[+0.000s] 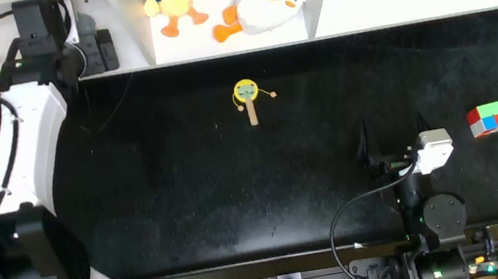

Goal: Store Toys

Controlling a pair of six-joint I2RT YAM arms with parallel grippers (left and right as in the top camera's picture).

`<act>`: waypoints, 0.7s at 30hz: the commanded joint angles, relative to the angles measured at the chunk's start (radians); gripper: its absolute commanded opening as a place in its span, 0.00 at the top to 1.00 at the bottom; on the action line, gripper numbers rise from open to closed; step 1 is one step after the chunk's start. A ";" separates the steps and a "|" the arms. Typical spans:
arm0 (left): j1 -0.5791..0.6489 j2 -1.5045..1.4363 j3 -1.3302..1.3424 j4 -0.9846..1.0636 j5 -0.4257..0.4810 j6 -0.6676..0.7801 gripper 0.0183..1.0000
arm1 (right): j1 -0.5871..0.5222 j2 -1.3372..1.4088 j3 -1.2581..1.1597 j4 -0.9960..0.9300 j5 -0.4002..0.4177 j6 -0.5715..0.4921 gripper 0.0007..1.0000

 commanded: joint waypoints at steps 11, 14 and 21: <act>-0.009 -0.055 0.034 -0.032 -0.037 0.028 0.00 | -0.006 -0.008 -0.013 0.005 -0.005 0.000 0.01; -0.009 -0.084 0.005 -0.047 -0.039 0.042 0.00 | -0.006 -0.007 -0.013 0.005 -0.005 0.001 0.00; -0.009 -0.190 -0.137 -0.046 -0.038 0.045 0.00 | -0.006 -0.007 -0.013 0.005 -0.005 0.001 0.00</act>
